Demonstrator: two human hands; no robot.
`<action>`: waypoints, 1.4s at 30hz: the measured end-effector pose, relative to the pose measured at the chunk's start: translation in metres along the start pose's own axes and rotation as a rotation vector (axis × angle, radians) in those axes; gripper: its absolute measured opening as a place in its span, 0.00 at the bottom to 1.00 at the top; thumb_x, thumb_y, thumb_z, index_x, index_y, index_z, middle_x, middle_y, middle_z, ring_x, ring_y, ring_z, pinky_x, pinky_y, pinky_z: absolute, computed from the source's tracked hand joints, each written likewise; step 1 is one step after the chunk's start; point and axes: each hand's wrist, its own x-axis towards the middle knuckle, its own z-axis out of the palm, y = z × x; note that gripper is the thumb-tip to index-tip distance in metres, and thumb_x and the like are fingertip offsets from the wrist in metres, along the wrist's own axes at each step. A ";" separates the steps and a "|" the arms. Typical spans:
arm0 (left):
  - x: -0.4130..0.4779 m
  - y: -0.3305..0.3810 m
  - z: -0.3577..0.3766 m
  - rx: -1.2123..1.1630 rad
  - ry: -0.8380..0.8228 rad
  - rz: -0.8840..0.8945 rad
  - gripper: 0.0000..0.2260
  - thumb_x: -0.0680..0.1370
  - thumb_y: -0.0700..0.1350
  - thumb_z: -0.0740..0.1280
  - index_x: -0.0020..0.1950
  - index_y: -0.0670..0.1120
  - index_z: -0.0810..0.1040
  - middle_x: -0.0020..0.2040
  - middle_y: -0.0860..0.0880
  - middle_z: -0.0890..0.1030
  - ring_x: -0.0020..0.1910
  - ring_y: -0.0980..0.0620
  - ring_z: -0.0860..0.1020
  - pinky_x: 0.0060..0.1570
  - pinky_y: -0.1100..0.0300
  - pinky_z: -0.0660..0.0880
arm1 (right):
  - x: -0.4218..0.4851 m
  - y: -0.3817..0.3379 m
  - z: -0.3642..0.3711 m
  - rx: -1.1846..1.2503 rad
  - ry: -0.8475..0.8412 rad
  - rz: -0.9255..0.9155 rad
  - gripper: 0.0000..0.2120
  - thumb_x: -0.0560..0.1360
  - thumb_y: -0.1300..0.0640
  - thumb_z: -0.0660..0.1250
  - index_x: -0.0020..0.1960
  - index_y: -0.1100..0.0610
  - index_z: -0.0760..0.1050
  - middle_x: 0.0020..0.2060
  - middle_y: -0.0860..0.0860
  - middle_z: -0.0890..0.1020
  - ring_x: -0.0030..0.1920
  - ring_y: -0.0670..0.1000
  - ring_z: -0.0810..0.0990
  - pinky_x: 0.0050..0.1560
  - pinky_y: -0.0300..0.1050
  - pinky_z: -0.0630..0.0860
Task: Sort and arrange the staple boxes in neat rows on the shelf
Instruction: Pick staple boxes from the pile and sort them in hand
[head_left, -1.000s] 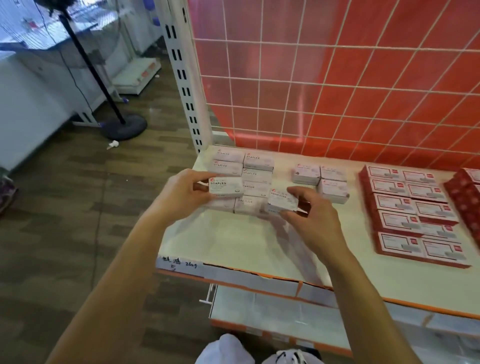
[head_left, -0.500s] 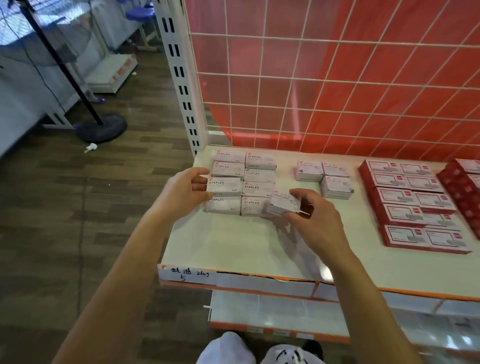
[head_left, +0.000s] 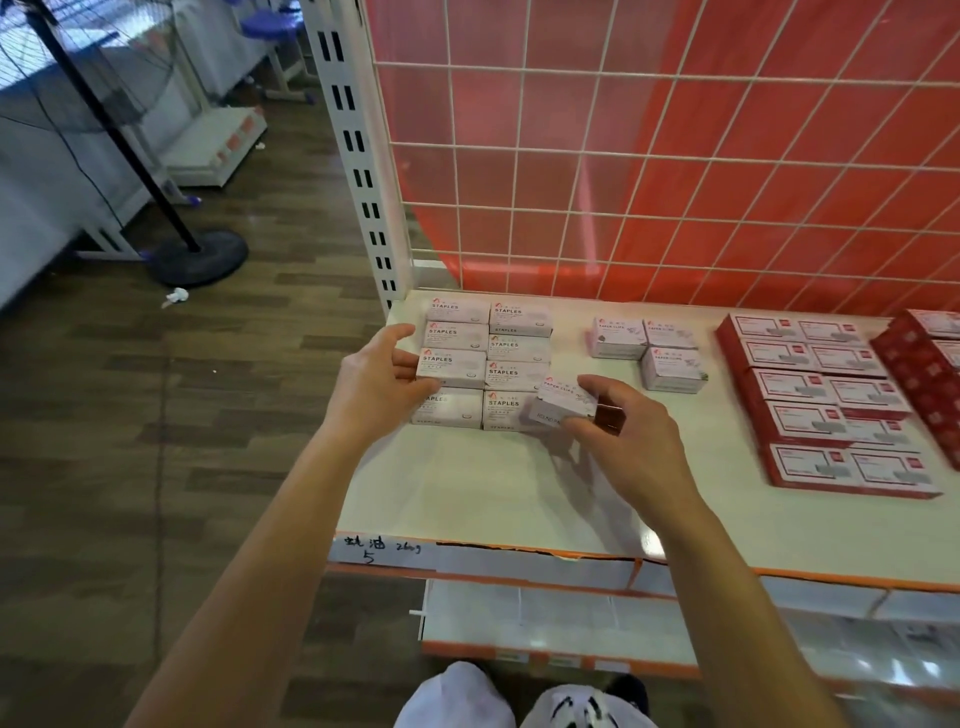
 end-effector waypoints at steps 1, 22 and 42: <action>0.000 0.001 0.001 0.011 0.008 0.000 0.31 0.71 0.40 0.75 0.71 0.47 0.68 0.47 0.52 0.81 0.46 0.57 0.81 0.52 0.58 0.78 | 0.000 0.001 0.000 0.016 -0.001 0.004 0.23 0.72 0.56 0.71 0.66 0.51 0.73 0.56 0.46 0.79 0.52 0.45 0.78 0.56 0.43 0.76; -0.022 0.078 0.058 0.104 -0.372 0.363 0.22 0.75 0.41 0.69 0.68 0.51 0.73 0.54 0.60 0.76 0.47 0.67 0.77 0.45 0.76 0.74 | 0.001 0.007 -0.032 0.372 0.001 -0.026 0.22 0.71 0.70 0.70 0.60 0.52 0.76 0.54 0.48 0.82 0.54 0.45 0.81 0.60 0.48 0.77; 0.006 0.097 0.116 0.294 -0.265 0.319 0.23 0.71 0.43 0.73 0.66 0.49 0.76 0.58 0.49 0.81 0.47 0.55 0.81 0.55 0.61 0.74 | 0.018 0.037 -0.079 0.098 0.192 0.052 0.20 0.74 0.58 0.70 0.65 0.49 0.74 0.60 0.44 0.79 0.59 0.44 0.77 0.60 0.42 0.75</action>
